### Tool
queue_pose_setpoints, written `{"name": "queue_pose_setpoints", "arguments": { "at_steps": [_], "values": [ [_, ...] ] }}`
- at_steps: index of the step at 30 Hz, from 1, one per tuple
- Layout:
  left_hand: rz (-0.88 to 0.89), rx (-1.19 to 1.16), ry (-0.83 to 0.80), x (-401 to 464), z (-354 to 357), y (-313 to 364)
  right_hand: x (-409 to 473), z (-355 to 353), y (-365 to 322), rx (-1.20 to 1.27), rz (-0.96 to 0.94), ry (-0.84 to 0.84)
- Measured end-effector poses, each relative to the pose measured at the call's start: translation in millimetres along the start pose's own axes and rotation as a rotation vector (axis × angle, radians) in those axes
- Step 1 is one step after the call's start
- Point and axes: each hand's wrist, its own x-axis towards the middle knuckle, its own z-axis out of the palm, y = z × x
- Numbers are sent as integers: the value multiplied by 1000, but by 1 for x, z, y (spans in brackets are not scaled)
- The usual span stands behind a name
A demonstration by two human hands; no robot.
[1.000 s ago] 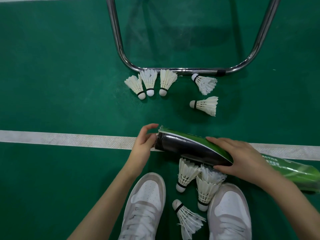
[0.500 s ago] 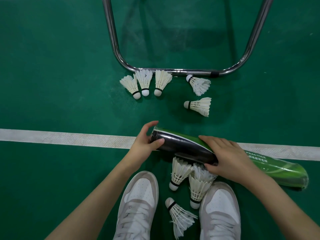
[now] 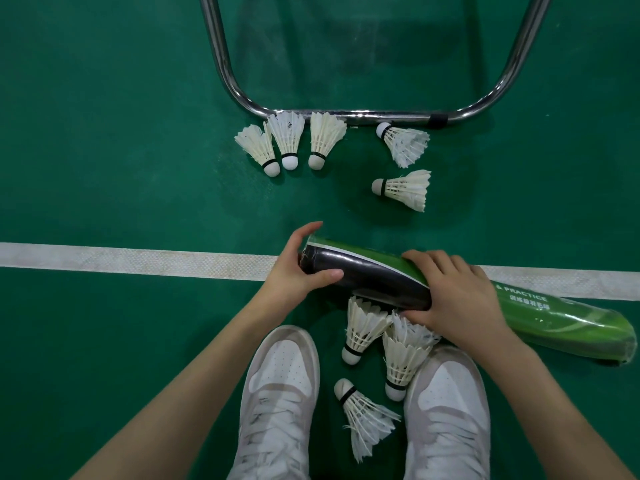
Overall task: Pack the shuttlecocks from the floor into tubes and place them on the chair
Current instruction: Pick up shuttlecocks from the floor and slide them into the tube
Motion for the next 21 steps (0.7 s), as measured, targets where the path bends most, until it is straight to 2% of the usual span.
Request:
{"name": "queue_pose_setpoints", "arguments": {
  "at_steps": [5, 12, 18, 21],
  "values": [
    [-18, -20, -63, 5, 0, 4, 2, -6, 1, 24, 21, -65],
    [-15, -24, -72, 3, 0, 4, 0, -1, 1, 15, 19, 4],
    [49, -86, 182, -17, 7, -1, 2, -3, 2, 32, 19, -12],
    [100, -28, 315, -30, 6, -4, 2, -3, 2, 39, 23, -32]
  ]
}}
